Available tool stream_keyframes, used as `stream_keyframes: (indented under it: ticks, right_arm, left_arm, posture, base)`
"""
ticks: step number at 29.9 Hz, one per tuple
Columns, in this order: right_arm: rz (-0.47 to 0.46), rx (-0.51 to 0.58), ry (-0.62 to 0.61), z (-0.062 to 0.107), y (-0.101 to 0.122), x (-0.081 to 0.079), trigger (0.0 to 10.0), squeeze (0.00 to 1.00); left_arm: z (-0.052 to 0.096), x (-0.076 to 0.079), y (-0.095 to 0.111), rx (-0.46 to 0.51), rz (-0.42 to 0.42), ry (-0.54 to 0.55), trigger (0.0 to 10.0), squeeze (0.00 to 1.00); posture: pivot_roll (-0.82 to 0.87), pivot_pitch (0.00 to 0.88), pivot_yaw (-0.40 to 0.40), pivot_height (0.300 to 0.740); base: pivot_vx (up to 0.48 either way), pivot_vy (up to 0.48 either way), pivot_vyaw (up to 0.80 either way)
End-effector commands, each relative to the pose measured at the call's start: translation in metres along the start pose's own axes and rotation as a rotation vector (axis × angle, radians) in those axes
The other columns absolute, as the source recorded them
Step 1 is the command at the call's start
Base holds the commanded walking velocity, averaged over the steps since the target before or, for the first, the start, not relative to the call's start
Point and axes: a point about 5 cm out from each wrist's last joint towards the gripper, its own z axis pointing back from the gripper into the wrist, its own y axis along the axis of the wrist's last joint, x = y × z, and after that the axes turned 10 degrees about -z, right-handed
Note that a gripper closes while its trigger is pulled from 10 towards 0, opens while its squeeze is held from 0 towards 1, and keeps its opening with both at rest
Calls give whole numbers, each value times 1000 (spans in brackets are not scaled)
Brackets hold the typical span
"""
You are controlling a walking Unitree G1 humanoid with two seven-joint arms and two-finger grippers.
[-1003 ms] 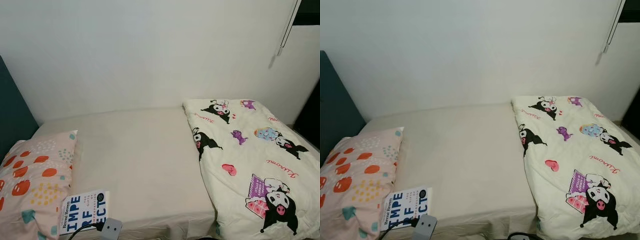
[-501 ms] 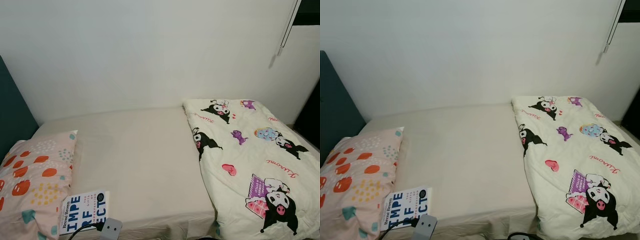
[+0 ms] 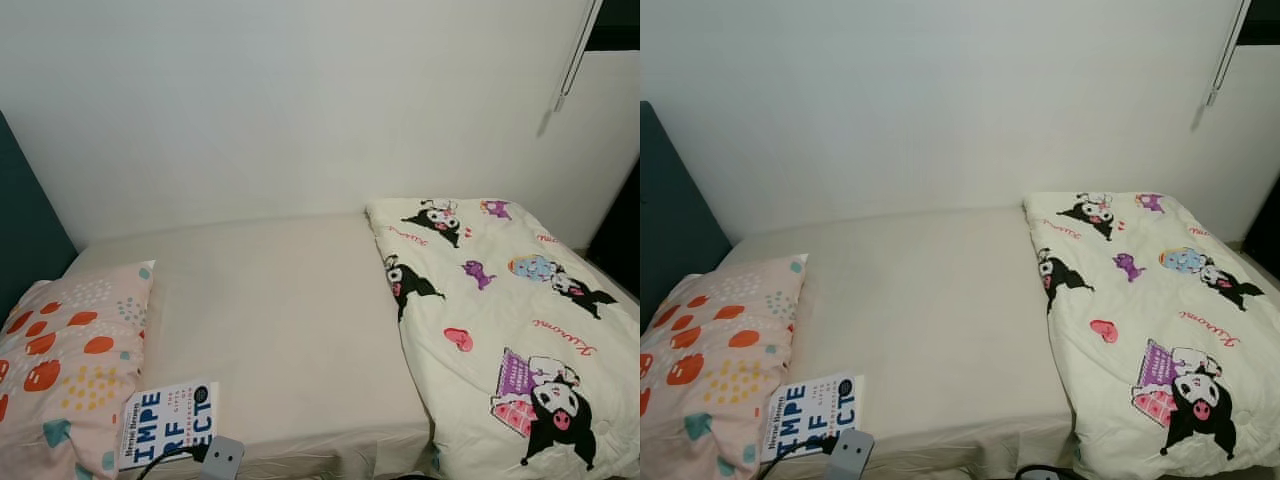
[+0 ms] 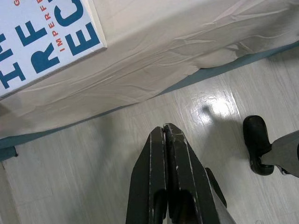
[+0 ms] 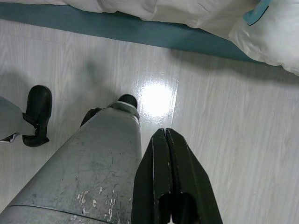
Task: Clean up the room
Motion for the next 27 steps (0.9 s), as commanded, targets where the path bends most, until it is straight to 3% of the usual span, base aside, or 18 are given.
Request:
stream_keyframes:
  ticks: [1, 27]
  right_arm:
    - [-8, -5, 3, 0, 0, -1, 10000, 0]
    - [-14, -4, 9, 0, -2, -2, 10000, 0]
  left_arm:
    - [0, 0, -1, -9, -10, -4, 10000, 0]
    - [1, -1, -3, -13, -9, 0, 10000, 0]
  posture:
    - [18, 0, 5, 740]
    - [19, 0, 9, 740]
  base:
    - [0, 0, 0]
    - [0, 0, 0]
